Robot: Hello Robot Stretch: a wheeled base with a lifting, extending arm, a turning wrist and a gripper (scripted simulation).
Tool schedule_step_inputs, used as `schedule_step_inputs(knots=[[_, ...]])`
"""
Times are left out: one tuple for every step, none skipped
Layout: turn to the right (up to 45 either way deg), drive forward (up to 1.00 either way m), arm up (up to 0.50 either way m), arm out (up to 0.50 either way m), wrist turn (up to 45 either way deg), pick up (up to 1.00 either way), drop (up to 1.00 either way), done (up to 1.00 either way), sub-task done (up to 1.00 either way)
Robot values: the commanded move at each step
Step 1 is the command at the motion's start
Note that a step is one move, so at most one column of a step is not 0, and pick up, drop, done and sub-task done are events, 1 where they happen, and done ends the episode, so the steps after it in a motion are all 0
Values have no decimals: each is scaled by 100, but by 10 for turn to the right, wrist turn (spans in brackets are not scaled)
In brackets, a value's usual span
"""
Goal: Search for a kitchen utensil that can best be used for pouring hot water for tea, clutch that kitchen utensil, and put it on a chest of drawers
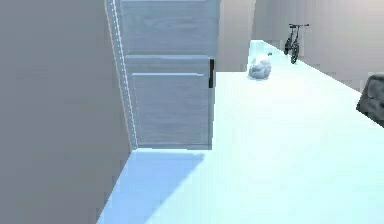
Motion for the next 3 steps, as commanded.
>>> schedule_step_inputs(knots=[[210, 0, 0, 0, 0, 0, 0, 0, 0], [450, 0, 0, 0, 0, 0, 0, 0, 0], [450, 0, 0, 0, 0, 0, 0, 0, 0]])
